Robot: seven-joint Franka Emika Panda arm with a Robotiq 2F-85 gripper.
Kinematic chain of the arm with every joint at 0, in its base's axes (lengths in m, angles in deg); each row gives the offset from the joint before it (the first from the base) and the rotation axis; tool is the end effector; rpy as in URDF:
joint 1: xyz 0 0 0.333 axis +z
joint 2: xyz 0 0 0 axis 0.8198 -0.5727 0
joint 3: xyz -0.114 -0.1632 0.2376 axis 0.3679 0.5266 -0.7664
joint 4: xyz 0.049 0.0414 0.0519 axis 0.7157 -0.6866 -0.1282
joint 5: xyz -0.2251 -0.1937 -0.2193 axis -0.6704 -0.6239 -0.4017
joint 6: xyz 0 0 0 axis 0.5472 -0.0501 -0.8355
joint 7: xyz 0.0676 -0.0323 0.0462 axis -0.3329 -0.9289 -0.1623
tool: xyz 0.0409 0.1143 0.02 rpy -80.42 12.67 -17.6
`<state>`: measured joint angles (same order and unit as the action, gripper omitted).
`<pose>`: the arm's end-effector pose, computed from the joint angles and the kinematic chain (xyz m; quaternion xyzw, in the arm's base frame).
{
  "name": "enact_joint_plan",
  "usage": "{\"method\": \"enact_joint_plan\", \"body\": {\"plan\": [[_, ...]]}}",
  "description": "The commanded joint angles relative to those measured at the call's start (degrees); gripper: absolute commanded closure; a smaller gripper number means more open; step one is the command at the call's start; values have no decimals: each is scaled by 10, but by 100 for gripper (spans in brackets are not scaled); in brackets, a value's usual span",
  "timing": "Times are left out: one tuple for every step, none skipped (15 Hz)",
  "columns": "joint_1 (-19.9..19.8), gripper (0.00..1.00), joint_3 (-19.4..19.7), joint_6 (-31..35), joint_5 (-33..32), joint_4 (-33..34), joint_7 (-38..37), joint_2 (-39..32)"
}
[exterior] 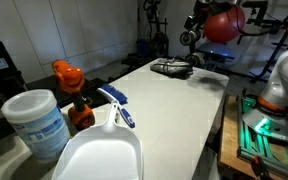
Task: Turn the sneaker on the left upside down
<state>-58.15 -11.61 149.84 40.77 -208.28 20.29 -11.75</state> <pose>0.4101 -0.0396 0.5335 0.9663 -0.1791 0.1482 0.1108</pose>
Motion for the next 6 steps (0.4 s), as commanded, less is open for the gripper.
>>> {"method": "enact_joint_plan", "body": {"plan": [[-18, 0, -15, 1, 13, 1, 7, 0], [-18, 0, -15, 1, 14, 1, 6, 1], [-18, 0, -14, 1, 15, 1, 6, 0], [-18, 0, -14, 1, 15, 0, 6, 1], [-18, 0, -14, 2, 15, 0, 6, 1], [-18, 0, -14, 2, 15, 0, 5, 1]]}}
